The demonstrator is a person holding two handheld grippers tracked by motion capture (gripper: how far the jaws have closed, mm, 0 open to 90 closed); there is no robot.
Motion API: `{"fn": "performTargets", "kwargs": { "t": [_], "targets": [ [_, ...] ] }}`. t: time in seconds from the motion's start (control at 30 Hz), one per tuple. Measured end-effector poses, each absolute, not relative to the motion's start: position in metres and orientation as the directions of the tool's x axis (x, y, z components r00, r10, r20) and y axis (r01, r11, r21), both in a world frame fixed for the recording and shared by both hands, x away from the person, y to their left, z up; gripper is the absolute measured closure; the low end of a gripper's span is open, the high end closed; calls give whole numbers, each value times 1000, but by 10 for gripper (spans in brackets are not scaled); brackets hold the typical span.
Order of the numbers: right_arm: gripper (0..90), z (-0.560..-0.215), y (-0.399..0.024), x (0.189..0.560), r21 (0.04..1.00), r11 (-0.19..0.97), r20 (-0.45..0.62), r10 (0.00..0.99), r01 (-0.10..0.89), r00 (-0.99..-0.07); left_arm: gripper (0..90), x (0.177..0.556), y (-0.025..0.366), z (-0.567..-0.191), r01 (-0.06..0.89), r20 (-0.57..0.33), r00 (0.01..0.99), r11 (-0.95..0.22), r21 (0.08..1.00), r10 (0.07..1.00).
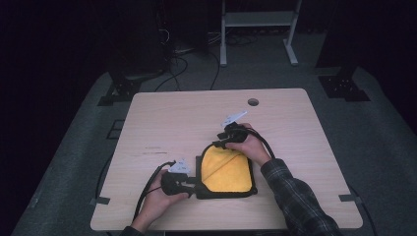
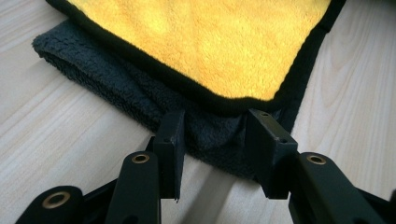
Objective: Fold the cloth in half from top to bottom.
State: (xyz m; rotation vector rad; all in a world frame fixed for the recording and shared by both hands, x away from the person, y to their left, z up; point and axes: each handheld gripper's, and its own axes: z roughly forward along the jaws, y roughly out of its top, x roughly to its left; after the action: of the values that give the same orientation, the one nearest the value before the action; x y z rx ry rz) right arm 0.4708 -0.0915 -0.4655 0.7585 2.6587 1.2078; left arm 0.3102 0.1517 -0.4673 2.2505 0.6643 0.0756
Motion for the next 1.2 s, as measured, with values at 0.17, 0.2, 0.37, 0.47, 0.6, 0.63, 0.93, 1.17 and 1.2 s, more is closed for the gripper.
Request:
{"fn": "performTargets", "kwargs": {
  "t": [0.17, 0.2, 0.37, 0.47, 0.6, 0.63, 0.93, 1.17, 1.2],
  "targets": [
    [555, -471, -88, 478, 719, 576, 92, 474, 388, -876, 569, 310, 152, -467, 440, -154, 861, -559, 703, 485],
    [557, -471, -88, 479, 716, 581, 95, 468, 386, -879, 565, 310, 152, -467, 440, -156, 861, -557, 704, 483],
    [721, -472, -84, 477, 702, 608, 99, 431, 370, -897, 539, 310, 152, -467, 441, -164, 864, -556, 705, 477],
    [825, -472, -83, 476, 700, 606, 107, 433, 377, -895, 536, 310, 152, -467, 442, -169, 864, -554, 705, 475],
    [847, -468, -86, 472, 711, 589, 124, 434, 385, -892, 522, 310, 154, -466, 448, -183, 862, -544, 709, 472],
    [849, -465, -87, 470, 718, 581, 128, 430, 383, -894, 519, 310, 156, -465, 450, -186, 862, -541, 711, 472],
    [851, -427, -116, 438, 806, 498, 133, 375, 320, -918, 469, 314, 163, -459, 462, -197, 848, -503, 731, 492],
    [854, -411, -158, 402, 850, 436, 138, 355, 295, -925, 442, 319, 159, -456, 460, -202, 848, -490, 740, 490],
    [854, -410, -164, 397, 855, 423, 150, 352, 300, -924, 441, 319, 158, -456, 459, -202, 849, -492, 740, 488]
  ]
}}
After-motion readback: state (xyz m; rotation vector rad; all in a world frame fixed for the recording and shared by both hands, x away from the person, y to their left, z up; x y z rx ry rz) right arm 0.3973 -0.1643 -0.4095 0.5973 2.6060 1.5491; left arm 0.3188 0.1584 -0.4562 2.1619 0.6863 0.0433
